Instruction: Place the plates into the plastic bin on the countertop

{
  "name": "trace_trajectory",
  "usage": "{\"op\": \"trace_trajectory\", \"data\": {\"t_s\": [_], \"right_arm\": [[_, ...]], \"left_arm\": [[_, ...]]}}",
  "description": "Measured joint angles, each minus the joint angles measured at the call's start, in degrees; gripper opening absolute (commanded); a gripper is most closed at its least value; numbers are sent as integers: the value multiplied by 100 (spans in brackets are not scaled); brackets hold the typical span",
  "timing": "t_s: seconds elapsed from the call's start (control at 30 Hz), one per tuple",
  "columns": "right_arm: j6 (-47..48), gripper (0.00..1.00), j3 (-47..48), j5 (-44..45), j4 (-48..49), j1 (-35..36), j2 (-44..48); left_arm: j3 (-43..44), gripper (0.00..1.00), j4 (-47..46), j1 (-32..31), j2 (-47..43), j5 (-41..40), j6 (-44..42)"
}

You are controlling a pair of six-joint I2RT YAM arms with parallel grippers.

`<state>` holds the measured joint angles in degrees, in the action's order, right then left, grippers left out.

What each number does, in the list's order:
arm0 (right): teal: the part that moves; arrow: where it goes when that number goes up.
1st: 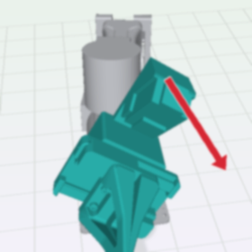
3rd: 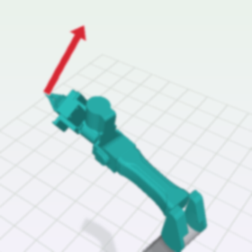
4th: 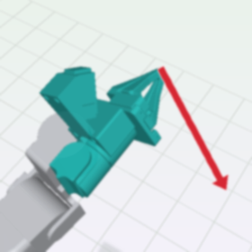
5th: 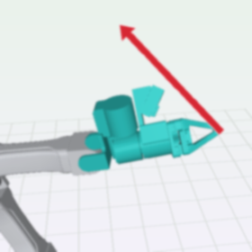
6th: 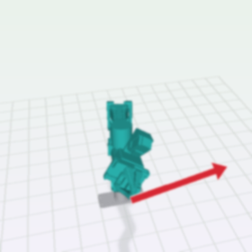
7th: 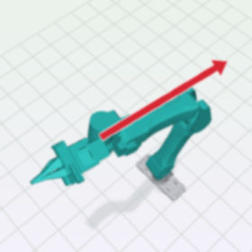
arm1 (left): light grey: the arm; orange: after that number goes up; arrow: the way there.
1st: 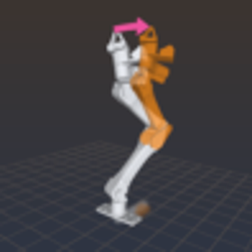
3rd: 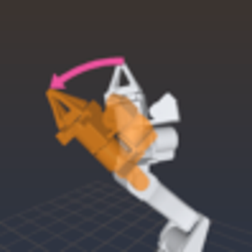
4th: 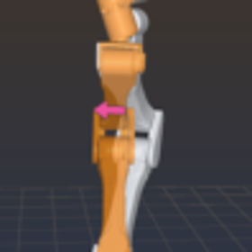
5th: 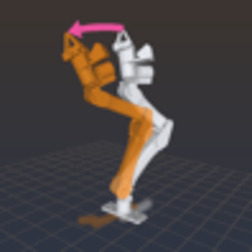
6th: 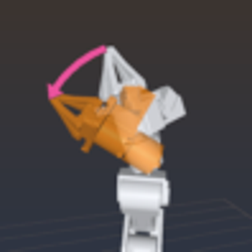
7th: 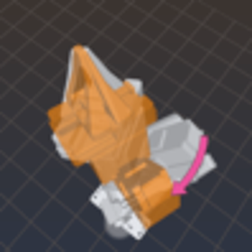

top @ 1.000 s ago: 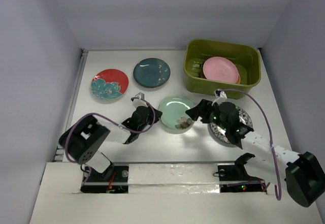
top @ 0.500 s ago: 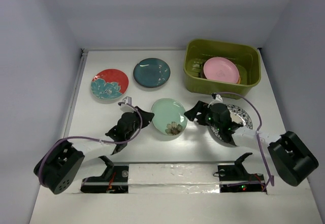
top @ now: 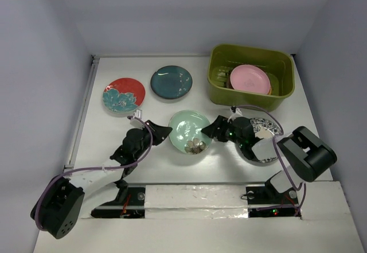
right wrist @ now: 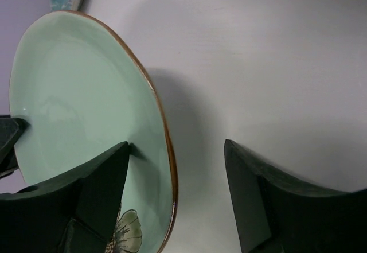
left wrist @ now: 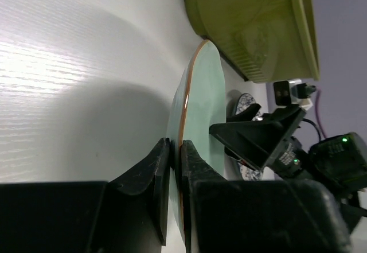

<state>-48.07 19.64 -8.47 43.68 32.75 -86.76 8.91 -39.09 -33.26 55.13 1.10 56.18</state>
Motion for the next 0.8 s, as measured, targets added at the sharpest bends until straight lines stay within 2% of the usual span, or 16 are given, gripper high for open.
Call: {"op": "trace_trajectory", "data": {"t_s": [0.03,0.07,0.13,0.17,0.23,0.3,0.47,0.53,0.67,0.8], "right_arm": [[-42,67,-17,-76,179,0,-81],[-83,50,-48,-149,369,0,-149],[-184,30,-131,-295,708,0,-212],[-243,10,-184,-345,844,2,-221],[-518,0,-321,-450,1198,-63,-181],[-688,0,-354,-487,1403,-46,24],[-645,0,-439,-328,798,-13,1016],[-468,0,-341,-90,-15,9,1720],[11,0,339,256,-1908,-186,3071],[461,0,1674,378,-3440,-933,3423]], "left_arm": [[0,0,0,37,-48,70,31],[0,0,0,59,-96,133,48],[0,0,20,116,-181,223,52],[0,0,46,127,-212,256,48],[-2,0,304,225,-260,116,-11],[-2,0,507,291,-267,63,-13],[42,24,466,225,-570,190,-55],[109,30,470,203,-688,227,-92],[162,31,398,92,-863,177,-127],[199,31,269,-299,-767,-33,-162]]}}
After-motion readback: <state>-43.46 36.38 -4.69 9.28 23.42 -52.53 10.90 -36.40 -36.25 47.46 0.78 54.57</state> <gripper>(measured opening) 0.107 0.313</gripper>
